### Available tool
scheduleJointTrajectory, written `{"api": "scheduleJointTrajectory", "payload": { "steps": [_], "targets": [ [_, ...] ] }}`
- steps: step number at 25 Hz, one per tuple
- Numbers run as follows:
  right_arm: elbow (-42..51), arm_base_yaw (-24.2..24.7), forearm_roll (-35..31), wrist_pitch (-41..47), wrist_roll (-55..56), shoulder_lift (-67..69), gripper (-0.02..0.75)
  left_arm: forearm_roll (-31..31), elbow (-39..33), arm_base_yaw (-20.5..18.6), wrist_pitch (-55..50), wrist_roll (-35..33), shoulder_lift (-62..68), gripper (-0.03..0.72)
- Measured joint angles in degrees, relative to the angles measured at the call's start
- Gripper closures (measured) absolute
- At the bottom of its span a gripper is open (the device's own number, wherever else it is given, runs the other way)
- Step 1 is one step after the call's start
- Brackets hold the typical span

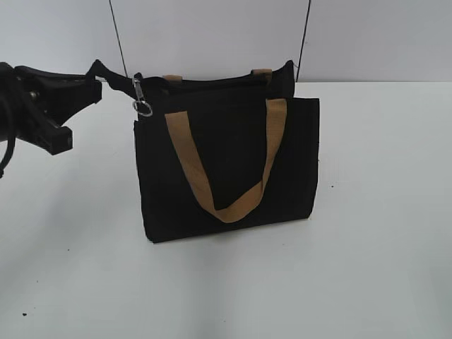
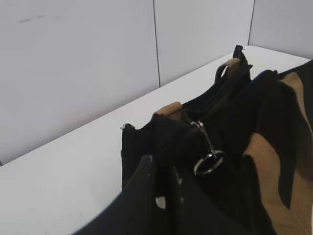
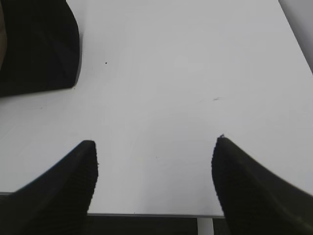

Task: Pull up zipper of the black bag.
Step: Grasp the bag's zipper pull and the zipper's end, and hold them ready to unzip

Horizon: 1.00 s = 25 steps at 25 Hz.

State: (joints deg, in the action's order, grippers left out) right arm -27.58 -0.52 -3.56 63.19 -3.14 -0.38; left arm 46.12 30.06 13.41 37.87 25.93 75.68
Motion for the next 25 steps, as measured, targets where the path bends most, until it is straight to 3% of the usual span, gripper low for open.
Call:
{"api": "scheduleJointTrajectory", "payload": {
  "steps": [8, 14, 19, 25],
  "targets": [
    [0.00, -0.36, -1.99, 0.00, 0.00, 0.00, 0.179, 5.92, 6.30, 0.32, -3.76, 10.18, 0.12, 0.662],
    [0.00, -2.16, -10.11, -1.38, -3.32, 4.55, 0.179, 8.34, 8.43, 3.70, -4.41, 11.69, 3.71, 0.662],
    [-1.15, -2.23, -21.59, -5.26, -17.06, 20.59, 0.179, 9.37, 10.06, 3.79, -5.50, 11.74, 5.42, 0.662],
    [-4.40, -2.23, -39.35, -16.56, -36.84, 41.17, 0.179, 9.37, 12.66, 3.79, -5.50, 11.74, 5.42, 0.662]
  ]
}}
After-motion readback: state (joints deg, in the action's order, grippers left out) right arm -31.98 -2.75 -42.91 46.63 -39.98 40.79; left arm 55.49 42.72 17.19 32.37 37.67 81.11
